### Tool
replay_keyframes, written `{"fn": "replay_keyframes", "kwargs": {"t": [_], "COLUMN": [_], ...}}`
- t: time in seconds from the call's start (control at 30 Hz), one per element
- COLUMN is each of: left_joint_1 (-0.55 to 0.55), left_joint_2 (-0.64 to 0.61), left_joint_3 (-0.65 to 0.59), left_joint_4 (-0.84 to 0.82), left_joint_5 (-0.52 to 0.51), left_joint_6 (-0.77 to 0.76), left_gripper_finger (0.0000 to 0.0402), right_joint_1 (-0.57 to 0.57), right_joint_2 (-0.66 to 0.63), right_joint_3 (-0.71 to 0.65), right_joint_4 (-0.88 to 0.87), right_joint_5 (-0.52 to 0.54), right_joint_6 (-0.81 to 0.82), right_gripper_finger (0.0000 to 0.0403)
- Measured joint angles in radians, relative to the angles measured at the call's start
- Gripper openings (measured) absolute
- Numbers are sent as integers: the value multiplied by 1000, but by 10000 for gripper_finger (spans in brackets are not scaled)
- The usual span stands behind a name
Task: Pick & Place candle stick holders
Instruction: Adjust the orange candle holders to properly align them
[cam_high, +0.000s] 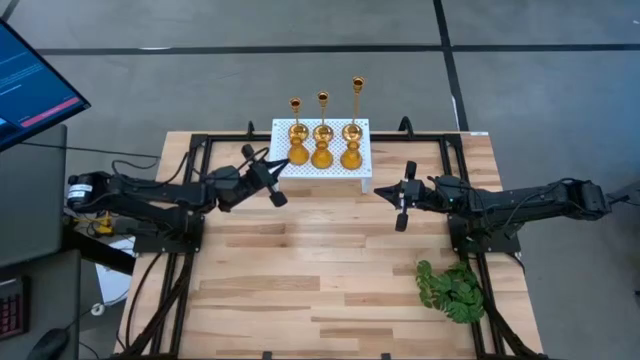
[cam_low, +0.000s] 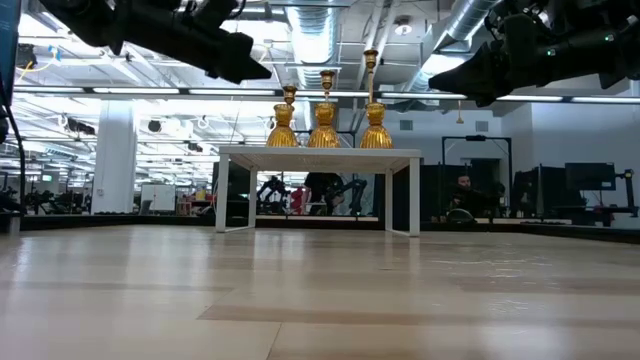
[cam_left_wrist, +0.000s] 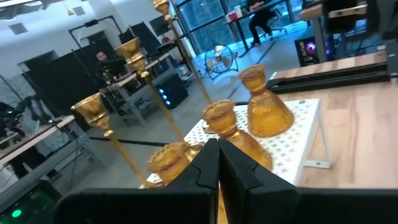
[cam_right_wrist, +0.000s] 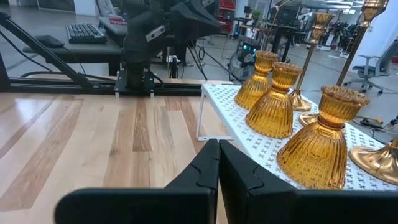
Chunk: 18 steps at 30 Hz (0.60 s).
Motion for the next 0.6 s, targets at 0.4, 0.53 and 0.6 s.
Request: {"fn": "replay_keyframes", "kwargs": {"t": [0.4, 0.53, 0.6], "left_joint_1": [58, 58, 58], "left_joint_2": [9, 17, 22], "left_joint_3": [0, 0, 0], "left_joint_4": [-4, -9, -1], "left_joint_5": [0, 0, 1], "left_joint_6": [-6, -9, -11], "left_gripper_finger": [3, 5, 4], "right_joint_1": [1, 1, 1], "right_joint_2": [0, 0, 0], "right_joint_3": [0, 0, 0], "right_joint_4": [-20, -23, -23], "right_joint_5": [0, 0, 0], "right_joint_6": [0, 0, 0], "right_gripper_finger": [0, 0, 0]}}
